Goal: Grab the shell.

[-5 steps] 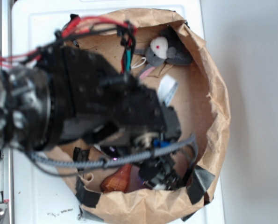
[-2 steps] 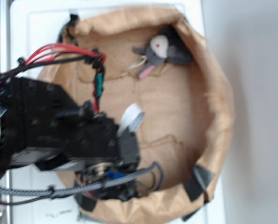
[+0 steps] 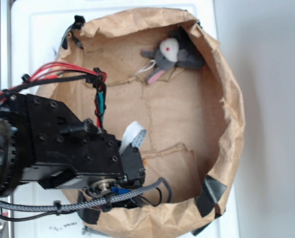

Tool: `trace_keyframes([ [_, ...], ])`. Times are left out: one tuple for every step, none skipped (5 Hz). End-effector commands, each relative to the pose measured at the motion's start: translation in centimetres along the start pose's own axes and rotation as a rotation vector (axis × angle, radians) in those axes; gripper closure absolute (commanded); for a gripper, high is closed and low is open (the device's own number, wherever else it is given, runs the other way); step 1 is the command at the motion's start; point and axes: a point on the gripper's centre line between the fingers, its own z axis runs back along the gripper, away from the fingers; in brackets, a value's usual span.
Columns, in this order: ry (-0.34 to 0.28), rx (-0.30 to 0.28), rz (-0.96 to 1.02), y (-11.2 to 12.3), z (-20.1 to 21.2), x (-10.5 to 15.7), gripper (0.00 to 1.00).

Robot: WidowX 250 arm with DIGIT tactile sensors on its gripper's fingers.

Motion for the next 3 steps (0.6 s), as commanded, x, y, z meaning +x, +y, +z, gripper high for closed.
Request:
trace_keyframes([
  [-0.058, 0.036, -0.016, -0.9, -1.3, -0.1, 1.0],
  [-0.058, 0.026, -0.006, -0.9, -0.7, 0.2, 1.0],
  [-0.086, 0.032, 0.008, -0.7, 0.2, 1.0, 1.0],
])
